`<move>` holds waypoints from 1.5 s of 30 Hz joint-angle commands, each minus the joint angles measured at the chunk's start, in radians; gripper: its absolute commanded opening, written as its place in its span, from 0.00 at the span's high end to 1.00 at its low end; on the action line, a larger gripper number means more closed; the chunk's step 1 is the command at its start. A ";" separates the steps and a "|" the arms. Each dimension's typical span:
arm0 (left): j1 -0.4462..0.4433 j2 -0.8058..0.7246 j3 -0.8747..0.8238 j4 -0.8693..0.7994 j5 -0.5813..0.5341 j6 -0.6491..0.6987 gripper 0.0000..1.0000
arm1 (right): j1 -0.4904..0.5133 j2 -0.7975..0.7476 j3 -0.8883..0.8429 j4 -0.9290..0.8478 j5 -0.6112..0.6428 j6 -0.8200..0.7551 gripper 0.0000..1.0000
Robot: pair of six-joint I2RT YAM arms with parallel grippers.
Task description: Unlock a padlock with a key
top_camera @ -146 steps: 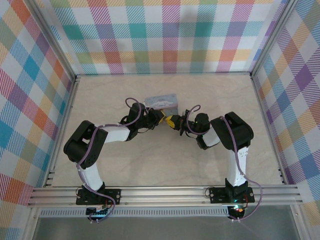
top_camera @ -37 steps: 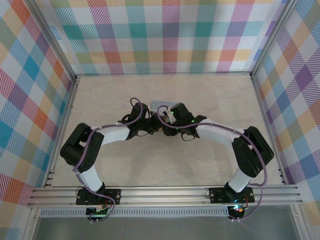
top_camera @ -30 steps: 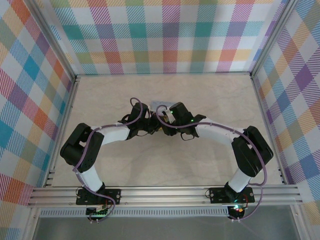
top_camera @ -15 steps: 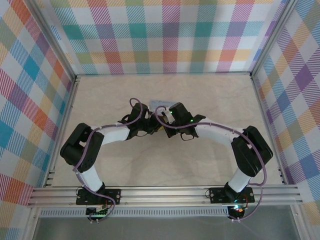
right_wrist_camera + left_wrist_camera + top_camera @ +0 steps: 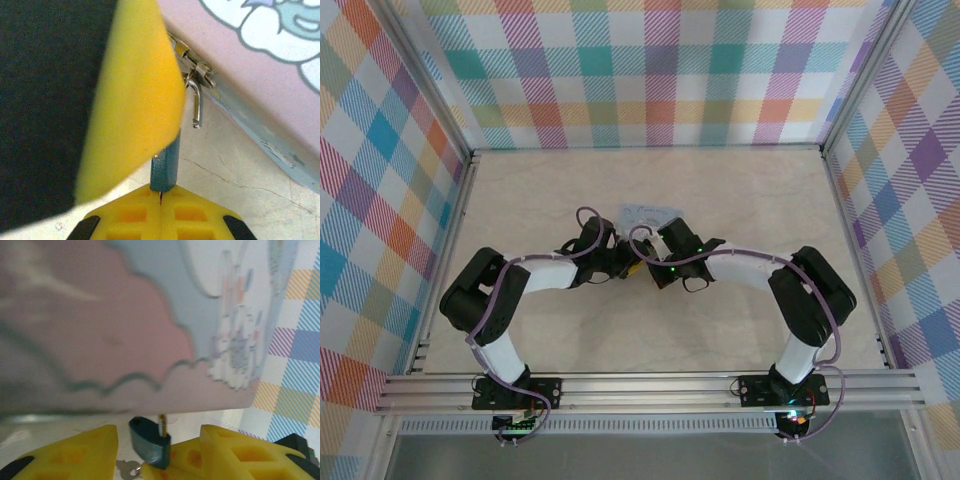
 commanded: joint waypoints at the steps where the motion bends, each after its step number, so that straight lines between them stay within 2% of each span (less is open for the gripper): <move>1: 0.014 -0.055 -0.036 0.000 -0.029 -0.001 0.53 | 0.009 0.004 -0.008 0.024 -0.037 -0.036 1.00; 10: 0.088 -0.161 -0.065 -0.081 -0.072 0.045 0.51 | 0.017 0.028 0.026 -0.051 -0.039 -0.109 1.00; 19: 0.163 -0.233 -0.015 -0.202 -0.142 0.120 0.44 | 0.024 0.019 0.039 -0.090 -0.028 -0.165 1.00; 28: 0.185 -0.156 0.108 -0.244 -0.193 0.172 0.40 | 0.029 0.001 0.036 -0.079 -0.032 -0.205 1.00; 36: 0.189 -0.038 0.211 -0.231 -0.151 0.169 0.40 | 0.039 -0.005 0.033 -0.073 0.037 -0.289 1.00; 45: 0.189 -0.009 0.222 -0.218 -0.143 0.159 0.40 | 0.054 -0.019 0.023 -0.057 0.097 -0.381 1.00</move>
